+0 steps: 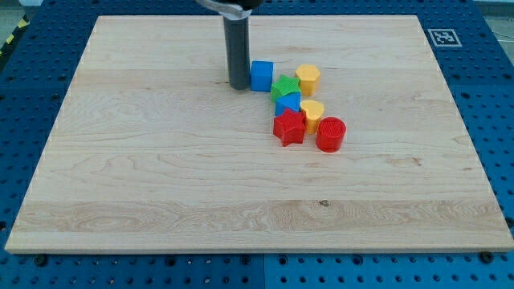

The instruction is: Move the blue cube into the yellow hexagon

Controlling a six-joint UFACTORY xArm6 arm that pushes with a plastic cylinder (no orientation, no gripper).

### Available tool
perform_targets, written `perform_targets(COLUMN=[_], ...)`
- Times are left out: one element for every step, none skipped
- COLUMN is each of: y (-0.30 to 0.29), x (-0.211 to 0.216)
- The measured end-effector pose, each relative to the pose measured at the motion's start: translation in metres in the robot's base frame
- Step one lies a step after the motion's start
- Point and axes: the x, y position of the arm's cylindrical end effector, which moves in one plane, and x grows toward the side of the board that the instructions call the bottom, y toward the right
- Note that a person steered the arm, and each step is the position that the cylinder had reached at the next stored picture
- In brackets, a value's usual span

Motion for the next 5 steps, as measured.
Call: perform_targets(y=[0.020,0.041,0.039,0.032,0.045], x=[-0.017,-0.020,-0.019,-0.013,-0.011])
